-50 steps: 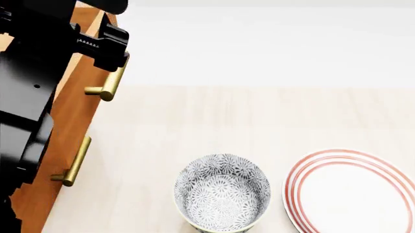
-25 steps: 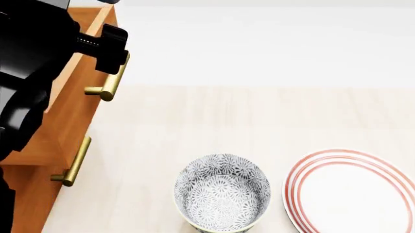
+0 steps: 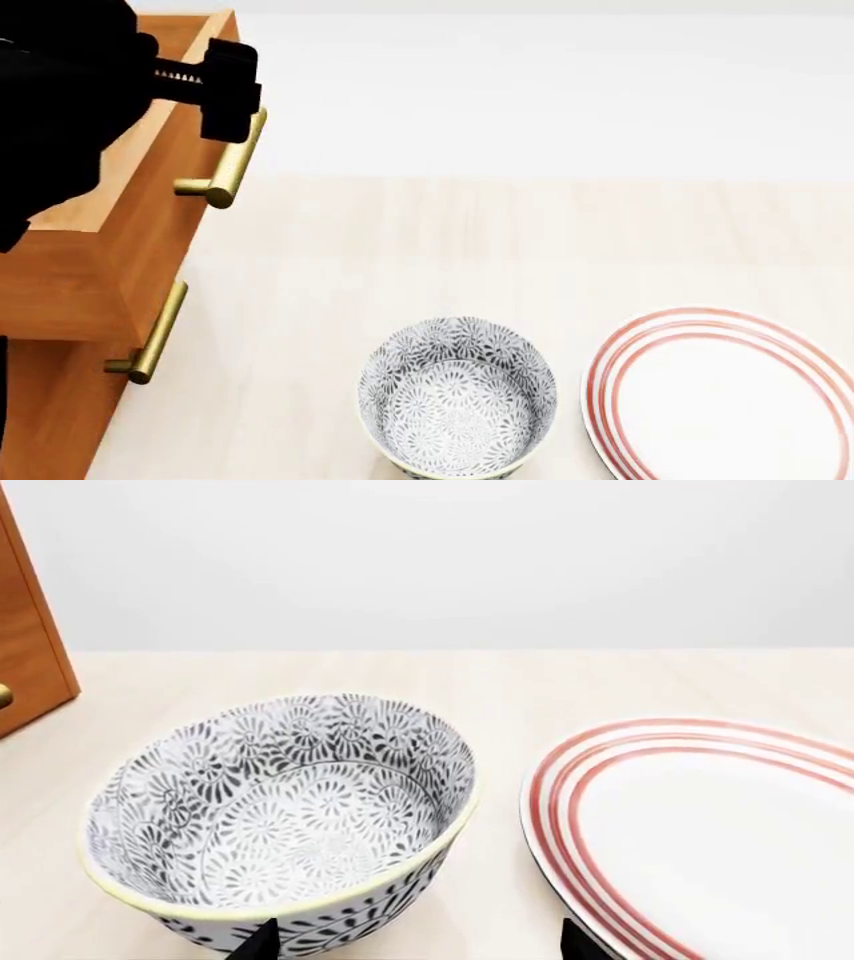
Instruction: Open the top drawer of the cabinet.
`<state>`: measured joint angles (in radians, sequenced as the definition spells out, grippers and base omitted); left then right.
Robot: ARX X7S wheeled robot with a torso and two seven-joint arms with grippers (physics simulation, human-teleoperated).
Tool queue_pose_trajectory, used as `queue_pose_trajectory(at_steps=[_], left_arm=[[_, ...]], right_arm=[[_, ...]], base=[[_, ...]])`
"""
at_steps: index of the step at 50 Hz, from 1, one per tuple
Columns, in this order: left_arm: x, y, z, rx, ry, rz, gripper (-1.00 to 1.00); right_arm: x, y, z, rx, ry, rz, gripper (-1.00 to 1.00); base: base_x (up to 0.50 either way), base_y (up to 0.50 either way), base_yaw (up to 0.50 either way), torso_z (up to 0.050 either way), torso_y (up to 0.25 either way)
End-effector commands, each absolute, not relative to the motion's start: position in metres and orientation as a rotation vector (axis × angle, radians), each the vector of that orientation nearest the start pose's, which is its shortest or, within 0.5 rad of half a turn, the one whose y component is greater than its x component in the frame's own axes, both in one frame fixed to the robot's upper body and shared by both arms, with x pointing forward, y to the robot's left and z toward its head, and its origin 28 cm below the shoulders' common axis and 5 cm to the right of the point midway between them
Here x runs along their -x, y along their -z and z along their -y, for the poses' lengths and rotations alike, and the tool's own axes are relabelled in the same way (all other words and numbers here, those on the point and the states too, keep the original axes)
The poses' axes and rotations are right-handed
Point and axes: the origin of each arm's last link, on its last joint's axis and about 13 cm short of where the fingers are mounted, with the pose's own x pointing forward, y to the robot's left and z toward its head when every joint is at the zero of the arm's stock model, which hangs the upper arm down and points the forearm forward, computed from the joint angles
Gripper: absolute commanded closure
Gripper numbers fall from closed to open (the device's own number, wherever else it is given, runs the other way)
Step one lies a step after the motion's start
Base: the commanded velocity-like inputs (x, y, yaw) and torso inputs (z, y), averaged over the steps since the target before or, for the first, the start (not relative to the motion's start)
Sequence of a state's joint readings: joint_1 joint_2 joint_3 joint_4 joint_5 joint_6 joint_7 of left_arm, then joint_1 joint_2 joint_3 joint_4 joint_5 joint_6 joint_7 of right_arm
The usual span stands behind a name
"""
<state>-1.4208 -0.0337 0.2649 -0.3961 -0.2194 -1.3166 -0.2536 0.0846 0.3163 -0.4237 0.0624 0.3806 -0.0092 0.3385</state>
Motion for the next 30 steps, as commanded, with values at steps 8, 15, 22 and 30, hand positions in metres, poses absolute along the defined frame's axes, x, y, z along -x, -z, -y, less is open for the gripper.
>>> queue_pose_trajectory(at_steps=[8, 15, 22, 30], left_arm=[[-0.375, -0.310, -0.170, -0.121, -0.013, -0.363, -1.00], [-0.379, -0.307, -0.171, -0.098, -0.025, -0.394, -1.00], [-0.381, -0.305, -0.171, -0.053, -0.029, -0.442, -1.00], [-0.384, -0.313, -0.171, 0.021, -0.013, -0.476, -1.00]], right_arm=[[-0.212, -0.006, 0.093, -0.024, -0.045, -0.095, -1.00], [-0.212, -0.005, 0.093, -0.024, -0.047, -0.097, -1.00], [-0.212, -0.005, 0.093, -0.022, -0.047, -0.096, -1.00], [-0.212, -0.005, 0.093, -0.022, -0.047, -0.096, -1.00]], base=[[0.00, 0.00, 0.00, 0.000, 0.000], [0.00, 0.00, 0.00, 0.000, 0.000], [0.00, 0.00, 0.00, 0.000, 0.000], [0.00, 0.00, 0.00, 0.000, 0.000]])
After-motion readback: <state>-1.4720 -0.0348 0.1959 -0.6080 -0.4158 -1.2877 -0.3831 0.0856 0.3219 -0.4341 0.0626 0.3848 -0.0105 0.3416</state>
